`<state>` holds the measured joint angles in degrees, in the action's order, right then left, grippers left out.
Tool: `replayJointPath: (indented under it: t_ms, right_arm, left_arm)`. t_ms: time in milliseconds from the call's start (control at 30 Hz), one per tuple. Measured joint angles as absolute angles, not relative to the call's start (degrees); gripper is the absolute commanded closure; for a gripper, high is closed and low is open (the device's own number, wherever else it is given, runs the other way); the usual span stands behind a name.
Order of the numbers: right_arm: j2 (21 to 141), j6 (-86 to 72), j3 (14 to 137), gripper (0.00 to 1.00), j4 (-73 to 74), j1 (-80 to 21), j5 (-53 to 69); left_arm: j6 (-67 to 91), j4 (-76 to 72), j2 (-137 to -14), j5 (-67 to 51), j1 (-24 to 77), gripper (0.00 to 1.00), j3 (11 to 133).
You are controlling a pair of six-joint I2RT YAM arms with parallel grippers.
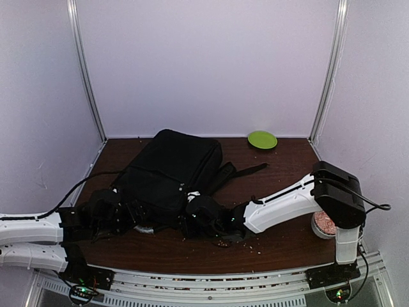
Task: Pack the student bag
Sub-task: Zip the student bag at the center of the board.
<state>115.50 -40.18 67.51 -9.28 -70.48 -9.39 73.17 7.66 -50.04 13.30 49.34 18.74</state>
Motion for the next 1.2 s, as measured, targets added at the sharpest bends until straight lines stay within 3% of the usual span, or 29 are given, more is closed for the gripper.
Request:
replayJointPath:
  t_ms: [300, 500, 667, 933, 1200]
  right_arm:
    - [115.57, -40.73, 68.49, 0.53, -4.47, -70.54, -14.37]
    - [106.8, -40.18, 56.4, 0.52, -6.94, -68.97, -17.17]
    - [103.31, -34.94, 50.5, 0.53, -15.55, -68.42, -12.78]
    - [106.5, -31.42, 57.74, 0.51, -19.22, -69.76, -5.32]
    - [111.92, -32.32, 65.73, 0.54, -13.78, -70.35, -6.57]
  left_arm:
    - [73.17, 8.05, -49.54, 13.28, 49.34, 0.12, 18.74]
    - [73.17, 8.27, -48.51, 13.32, 49.34, 0.12, 18.26]
    - [73.14, 8.27, -48.53, 13.3, 49.34, 0.12, 18.24]
    - [73.17, 8.27, -48.47, 13.3, 49.34, 0.12, 18.0]
    - [73.17, 8.38, -47.83, 13.32, 49.34, 0.12, 17.23]
